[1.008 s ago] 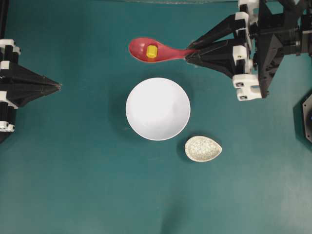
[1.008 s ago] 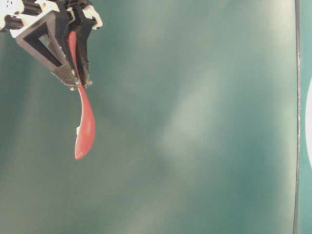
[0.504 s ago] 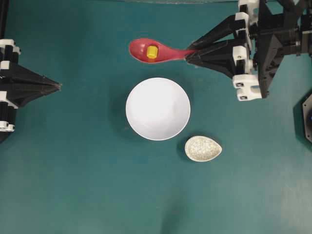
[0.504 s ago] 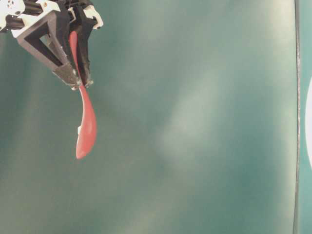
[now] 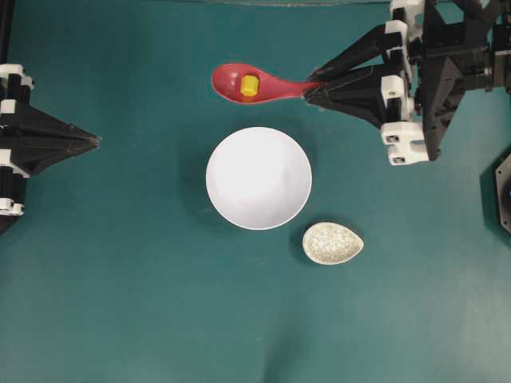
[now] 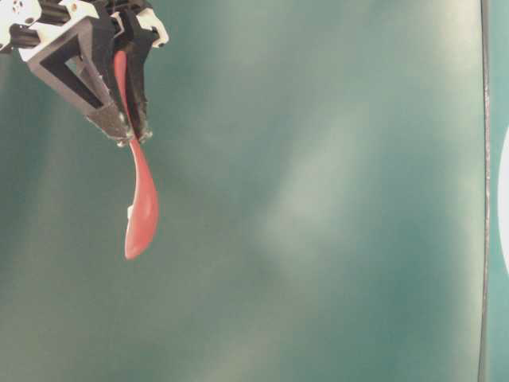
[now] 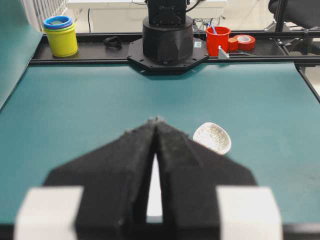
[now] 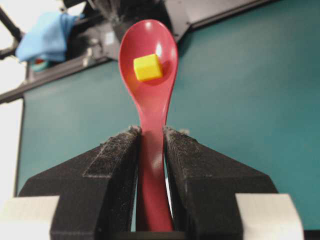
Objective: Scoop the yellow hexagonal prism block from the bowl with a spoon using the right arm.
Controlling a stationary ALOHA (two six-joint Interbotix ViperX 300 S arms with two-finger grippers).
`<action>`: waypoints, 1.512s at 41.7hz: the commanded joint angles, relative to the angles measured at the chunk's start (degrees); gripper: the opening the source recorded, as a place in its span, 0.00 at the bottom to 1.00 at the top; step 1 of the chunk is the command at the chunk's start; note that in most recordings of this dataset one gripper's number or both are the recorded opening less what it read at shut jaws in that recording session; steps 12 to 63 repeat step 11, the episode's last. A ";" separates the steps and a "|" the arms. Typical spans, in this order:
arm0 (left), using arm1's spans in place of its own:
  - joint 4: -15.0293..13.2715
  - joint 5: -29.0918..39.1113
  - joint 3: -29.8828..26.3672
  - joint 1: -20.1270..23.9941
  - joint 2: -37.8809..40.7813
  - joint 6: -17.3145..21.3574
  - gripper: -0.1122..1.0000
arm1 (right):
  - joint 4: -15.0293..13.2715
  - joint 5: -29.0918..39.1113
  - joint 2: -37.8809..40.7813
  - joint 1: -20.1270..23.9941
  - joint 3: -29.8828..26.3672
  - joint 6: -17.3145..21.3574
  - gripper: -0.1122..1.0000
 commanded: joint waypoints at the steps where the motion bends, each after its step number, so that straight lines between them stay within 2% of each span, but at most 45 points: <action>1: 0.18 -0.44 -1.05 0.18 0.26 0.09 0.10 | 0.00 -0.26 -0.62 0.09 -0.44 0.00 0.30; 63: 0.18 -0.18 -1.14 0.18 0.35 0.09 0.10 | -0.09 -0.26 -0.53 0.09 -0.44 0.00 0.30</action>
